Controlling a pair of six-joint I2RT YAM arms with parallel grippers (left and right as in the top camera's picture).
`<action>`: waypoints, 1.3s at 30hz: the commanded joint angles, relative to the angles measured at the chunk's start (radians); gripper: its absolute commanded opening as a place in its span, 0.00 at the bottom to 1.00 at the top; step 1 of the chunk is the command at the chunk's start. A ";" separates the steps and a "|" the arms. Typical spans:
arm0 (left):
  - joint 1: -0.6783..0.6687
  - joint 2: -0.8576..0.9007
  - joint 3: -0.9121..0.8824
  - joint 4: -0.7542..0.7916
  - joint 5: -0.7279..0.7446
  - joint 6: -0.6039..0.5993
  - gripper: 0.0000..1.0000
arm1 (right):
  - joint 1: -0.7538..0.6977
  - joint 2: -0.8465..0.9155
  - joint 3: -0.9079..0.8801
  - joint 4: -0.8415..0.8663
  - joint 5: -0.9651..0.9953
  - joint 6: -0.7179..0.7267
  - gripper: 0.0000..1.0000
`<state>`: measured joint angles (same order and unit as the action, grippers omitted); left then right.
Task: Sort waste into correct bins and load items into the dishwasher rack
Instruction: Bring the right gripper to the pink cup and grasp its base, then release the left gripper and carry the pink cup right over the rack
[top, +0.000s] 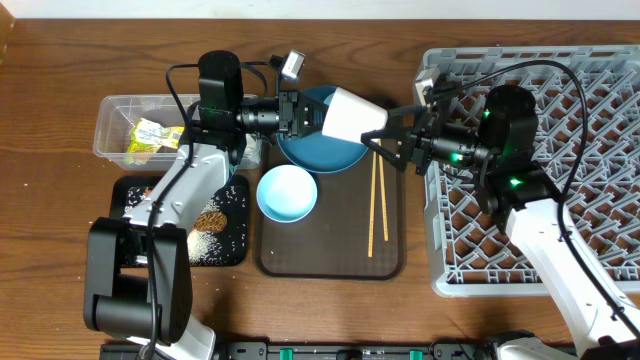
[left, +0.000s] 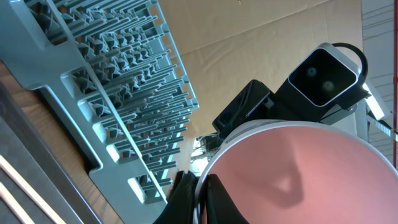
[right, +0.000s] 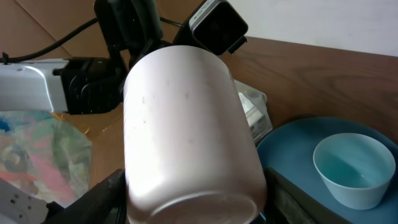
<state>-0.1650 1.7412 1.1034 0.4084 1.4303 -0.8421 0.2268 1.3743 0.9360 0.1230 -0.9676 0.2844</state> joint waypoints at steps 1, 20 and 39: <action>-0.006 -0.002 0.002 0.002 -0.006 -0.005 0.06 | 0.023 -0.001 0.012 0.014 -0.023 -0.013 0.60; -0.006 -0.002 0.002 0.002 -0.006 -0.005 0.06 | 0.051 -0.001 0.012 0.023 0.063 -0.039 0.21; 0.017 -0.002 0.002 0.002 -0.029 0.085 0.25 | 0.045 -0.002 0.012 0.019 0.129 -0.073 0.21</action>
<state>-0.1585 1.7412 1.1034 0.4049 1.4029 -0.7986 0.2611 1.3743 0.9360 0.1410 -0.8772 0.2295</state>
